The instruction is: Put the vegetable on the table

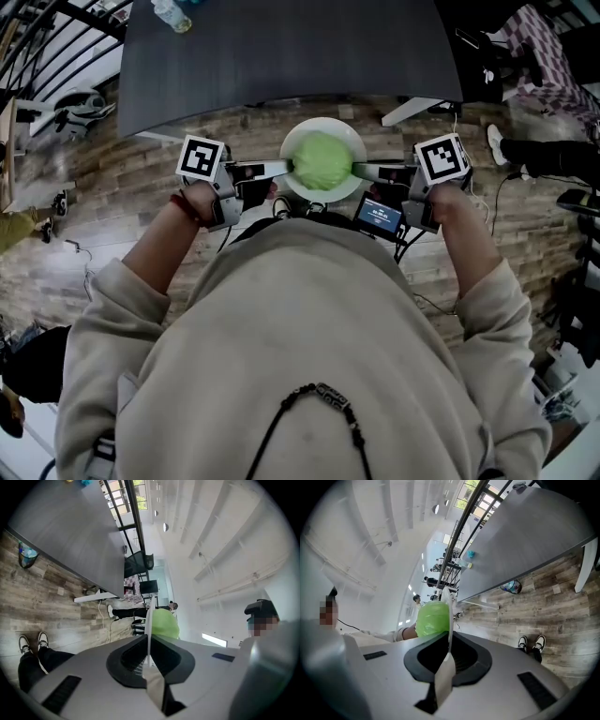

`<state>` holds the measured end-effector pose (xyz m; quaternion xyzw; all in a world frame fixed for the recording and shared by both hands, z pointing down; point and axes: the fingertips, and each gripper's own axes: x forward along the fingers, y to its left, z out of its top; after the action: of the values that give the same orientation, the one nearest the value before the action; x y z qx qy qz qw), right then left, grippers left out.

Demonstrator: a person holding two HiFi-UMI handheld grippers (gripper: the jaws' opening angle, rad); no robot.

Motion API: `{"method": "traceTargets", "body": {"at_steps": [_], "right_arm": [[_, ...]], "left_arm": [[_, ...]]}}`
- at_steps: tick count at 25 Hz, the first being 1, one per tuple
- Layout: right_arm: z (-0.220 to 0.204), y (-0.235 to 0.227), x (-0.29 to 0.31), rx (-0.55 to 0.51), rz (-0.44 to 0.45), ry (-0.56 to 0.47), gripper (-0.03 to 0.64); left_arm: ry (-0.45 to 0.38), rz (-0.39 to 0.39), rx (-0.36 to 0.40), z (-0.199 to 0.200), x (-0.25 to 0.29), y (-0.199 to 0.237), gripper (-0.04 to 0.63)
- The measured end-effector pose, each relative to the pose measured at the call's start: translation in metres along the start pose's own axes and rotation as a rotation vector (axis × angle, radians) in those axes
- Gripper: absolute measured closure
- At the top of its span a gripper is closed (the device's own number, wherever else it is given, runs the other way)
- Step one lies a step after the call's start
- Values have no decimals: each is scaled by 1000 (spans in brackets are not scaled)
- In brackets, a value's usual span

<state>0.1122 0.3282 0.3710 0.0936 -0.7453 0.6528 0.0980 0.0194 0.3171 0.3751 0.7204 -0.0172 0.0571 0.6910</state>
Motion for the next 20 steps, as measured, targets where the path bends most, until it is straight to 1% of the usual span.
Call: {"method": "traceTargets", "body": {"at_steps": [3,7,10,15,18,20], "right_arm": [[8,1,-7,-14,22,15,588],[14,1,-8,-31,16,25,588],[19,4,-9,-55,54,21,588],[15,0,-16,-66,53,43,588],[17,-3,-18,-77,47,35,588],[19,0,-17,-88,62,27,588]], "left_arm": [[-4,7,13,7,8,-5,572],[-23,29,27,11,4,-7,574],[-43,25,41,15,9,-10,572],[-55,43,24,10,18,-10,574],[-67,41,29,12,19,-11,572],[-71,36,32,14,20,-11,572]]}}
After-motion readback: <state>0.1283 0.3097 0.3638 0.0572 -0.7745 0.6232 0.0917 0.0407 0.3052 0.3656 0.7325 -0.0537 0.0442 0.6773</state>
